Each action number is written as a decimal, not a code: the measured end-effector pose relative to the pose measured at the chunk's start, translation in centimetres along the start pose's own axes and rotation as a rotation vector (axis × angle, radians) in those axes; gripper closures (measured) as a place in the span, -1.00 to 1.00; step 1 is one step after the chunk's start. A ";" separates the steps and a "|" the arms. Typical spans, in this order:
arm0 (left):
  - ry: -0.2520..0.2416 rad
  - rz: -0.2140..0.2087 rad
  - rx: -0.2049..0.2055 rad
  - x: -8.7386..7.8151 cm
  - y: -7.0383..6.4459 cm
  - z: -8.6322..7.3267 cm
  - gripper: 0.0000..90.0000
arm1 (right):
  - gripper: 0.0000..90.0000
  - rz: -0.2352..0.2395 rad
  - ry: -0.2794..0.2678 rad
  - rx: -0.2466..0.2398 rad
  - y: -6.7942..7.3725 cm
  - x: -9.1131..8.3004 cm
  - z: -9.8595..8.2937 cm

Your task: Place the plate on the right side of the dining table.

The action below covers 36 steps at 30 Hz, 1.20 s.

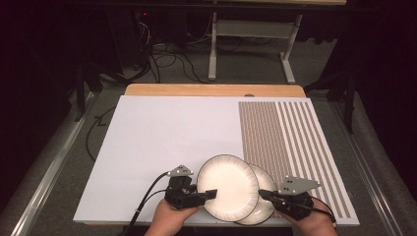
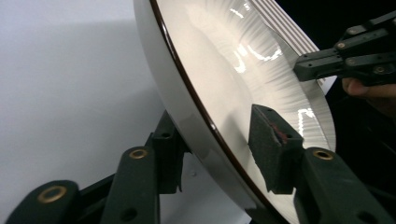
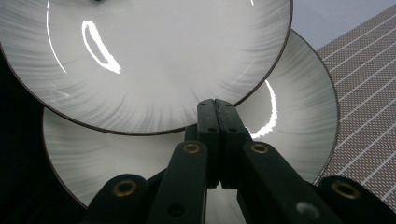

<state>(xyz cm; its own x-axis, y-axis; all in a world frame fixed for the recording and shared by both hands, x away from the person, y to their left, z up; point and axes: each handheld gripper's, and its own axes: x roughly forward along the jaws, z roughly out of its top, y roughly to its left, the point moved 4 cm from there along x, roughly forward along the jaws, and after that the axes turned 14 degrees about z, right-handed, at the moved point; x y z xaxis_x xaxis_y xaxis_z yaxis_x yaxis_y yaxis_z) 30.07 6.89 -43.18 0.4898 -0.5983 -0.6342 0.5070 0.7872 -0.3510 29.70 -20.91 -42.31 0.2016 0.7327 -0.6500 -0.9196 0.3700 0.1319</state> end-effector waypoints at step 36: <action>-0.171 -0.080 -0.130 -1.3 1.0 1.0 0.71 | -0.07 -0.209 -0.213 0.109 -3.2 -4.6 -0.5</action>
<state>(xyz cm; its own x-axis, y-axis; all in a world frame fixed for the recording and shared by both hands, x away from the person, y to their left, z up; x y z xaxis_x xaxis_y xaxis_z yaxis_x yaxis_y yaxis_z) 30.67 8.31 -42.02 0.5701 -0.6676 -0.4789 0.4592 0.7422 -0.4881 31.60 -25.75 -40.08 0.4595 0.7331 -0.5014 -0.8113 0.5762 0.0991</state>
